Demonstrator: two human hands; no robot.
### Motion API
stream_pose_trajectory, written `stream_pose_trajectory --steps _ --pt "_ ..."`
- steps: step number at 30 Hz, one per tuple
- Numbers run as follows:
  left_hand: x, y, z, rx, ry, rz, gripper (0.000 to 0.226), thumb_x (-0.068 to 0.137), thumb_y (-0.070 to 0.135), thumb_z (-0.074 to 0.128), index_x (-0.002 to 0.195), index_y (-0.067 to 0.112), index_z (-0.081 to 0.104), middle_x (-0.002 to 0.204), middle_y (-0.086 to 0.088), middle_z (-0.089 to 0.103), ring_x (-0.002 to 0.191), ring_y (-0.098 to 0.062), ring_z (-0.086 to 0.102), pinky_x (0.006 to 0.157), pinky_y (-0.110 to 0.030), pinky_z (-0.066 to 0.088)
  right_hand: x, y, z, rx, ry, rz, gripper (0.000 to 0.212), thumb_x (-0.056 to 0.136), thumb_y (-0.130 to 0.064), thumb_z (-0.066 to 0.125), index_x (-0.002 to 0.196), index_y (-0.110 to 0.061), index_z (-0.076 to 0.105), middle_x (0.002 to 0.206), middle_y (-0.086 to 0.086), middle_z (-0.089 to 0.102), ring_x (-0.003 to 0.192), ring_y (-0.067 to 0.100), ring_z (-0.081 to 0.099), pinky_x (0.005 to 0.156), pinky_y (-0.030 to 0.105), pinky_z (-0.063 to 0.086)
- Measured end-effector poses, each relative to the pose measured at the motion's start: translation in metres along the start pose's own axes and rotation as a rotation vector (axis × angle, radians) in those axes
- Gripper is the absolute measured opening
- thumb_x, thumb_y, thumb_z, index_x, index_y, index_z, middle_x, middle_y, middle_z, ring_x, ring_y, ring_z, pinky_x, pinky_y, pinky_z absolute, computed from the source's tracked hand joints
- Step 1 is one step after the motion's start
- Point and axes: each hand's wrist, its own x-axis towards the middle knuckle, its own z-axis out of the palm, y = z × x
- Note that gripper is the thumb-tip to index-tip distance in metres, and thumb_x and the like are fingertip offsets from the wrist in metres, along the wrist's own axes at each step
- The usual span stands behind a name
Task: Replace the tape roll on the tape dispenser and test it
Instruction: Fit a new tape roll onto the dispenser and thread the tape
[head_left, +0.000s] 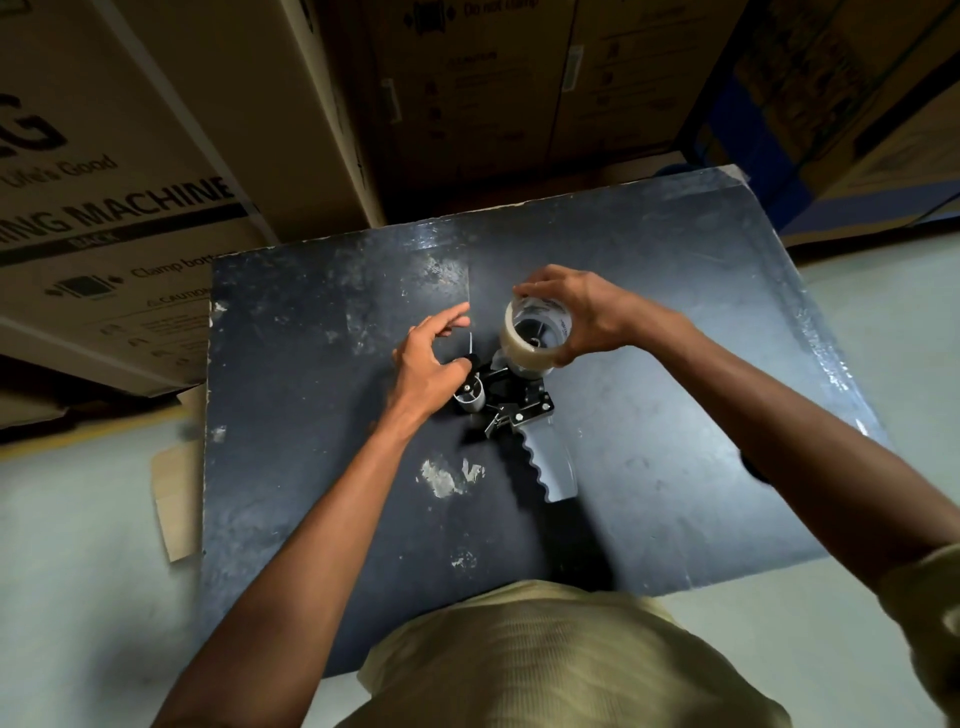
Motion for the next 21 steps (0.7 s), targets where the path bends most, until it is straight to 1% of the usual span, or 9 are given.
stream_pose_trajectory --steps 3,5,6,8,11,14,17,19,21 --pt "0.005 0.009 0.001 0.057 -0.075 0.018 0.084 0.058 0.030 0.058 0.141 0.033 0.054 0.129 0.017 0.064 0.127 -0.010 0.054 0.114 -0.049 0.037 0.000 -0.002 0.007 0.011 0.032 0.013 0.102 0.065 -0.029 0.097 0.151 -0.008 0.046 0.145 0.012 0.050 0.128 0.028 0.054 0.100 0.026 0.045" --pt "0.009 0.018 0.003 0.137 -0.134 0.043 0.089 0.057 0.039 0.056 0.145 0.035 0.049 0.137 0.019 0.059 0.132 -0.011 0.048 0.119 -0.051 0.028 0.000 -0.003 0.012 0.016 0.035 0.026 0.103 0.065 -0.032 0.096 0.152 -0.007 0.046 0.145 0.012 0.050 0.128 0.028 0.055 0.102 0.028 0.045" --pt "0.010 0.023 0.004 0.178 -0.160 0.050 0.092 0.056 0.045 0.055 0.147 0.034 0.047 0.140 0.018 0.057 0.135 -0.011 0.045 0.120 -0.047 0.024 0.000 -0.004 0.015 0.016 0.039 0.029 0.103 0.065 -0.033 0.096 0.152 -0.007 0.047 0.144 0.012 0.050 0.128 0.028 0.054 0.103 0.028 0.045" --pt "0.012 0.032 0.008 0.259 -0.204 0.064 0.098 0.056 0.056 0.056 0.150 0.031 0.044 0.143 0.014 0.055 0.139 -0.011 0.040 0.112 -0.034 0.019 -0.001 -0.005 0.019 0.014 0.045 0.033 0.104 0.065 -0.035 0.096 0.152 -0.006 0.046 0.144 0.012 0.050 0.130 0.028 0.053 0.105 0.028 0.045" --pt "0.014 0.039 0.015 0.406 -0.227 0.124 0.104 0.058 0.065 0.068 0.151 0.028 0.042 0.146 0.008 0.053 0.141 -0.012 0.037 0.103 -0.027 0.016 -0.002 -0.006 0.020 0.019 0.035 0.050 0.107 0.066 -0.035 0.096 0.154 -0.007 0.043 0.146 0.012 0.048 0.133 0.030 0.050 0.109 0.034 0.046" --pt "0.016 0.041 0.021 0.477 -0.198 0.151 0.106 0.055 0.069 0.071 0.149 0.026 0.047 0.145 0.005 0.055 0.140 -0.013 0.039 0.101 -0.027 0.019 -0.003 -0.003 0.016 0.035 0.012 0.072 0.113 0.062 -0.036 0.098 0.155 -0.009 0.041 0.148 0.012 0.046 0.133 0.029 0.050 0.109 0.034 0.046" --pt "0.019 0.041 0.025 0.477 -0.174 0.155 0.099 0.057 0.066 0.078 0.144 0.026 0.054 0.142 0.005 0.058 0.137 -0.014 0.041 0.104 -0.032 0.022 -0.006 0.002 0.013 0.039 0.028 0.091 0.108 0.063 -0.038 0.097 0.153 -0.010 0.045 0.146 0.013 0.050 0.130 0.029 0.053 0.105 0.032 0.047" --pt "0.022 0.042 0.025 0.500 -0.190 0.168 0.094 0.060 0.061 0.084 0.143 0.026 0.056 0.142 0.004 0.059 0.137 -0.015 0.042 0.105 -0.032 0.022 -0.009 0.003 0.012 0.039 0.034 0.102 0.105 0.063 -0.038 0.097 0.151 -0.011 0.048 0.145 0.012 0.052 0.129 0.028 0.055 0.101 0.026 0.044" --pt "0.023 0.044 0.024 0.524 -0.216 0.167 0.094 0.063 0.058 0.086 0.144 0.023 0.055 0.144 0.002 0.057 0.139 -0.015 0.041 0.103 -0.026 0.018 -0.009 0.004 0.011 0.039 0.041 0.107 0.103 0.062 -0.036 0.098 0.150 -0.010 0.051 0.145 0.012 0.054 0.128 0.027 0.056 0.096 0.020 0.039"
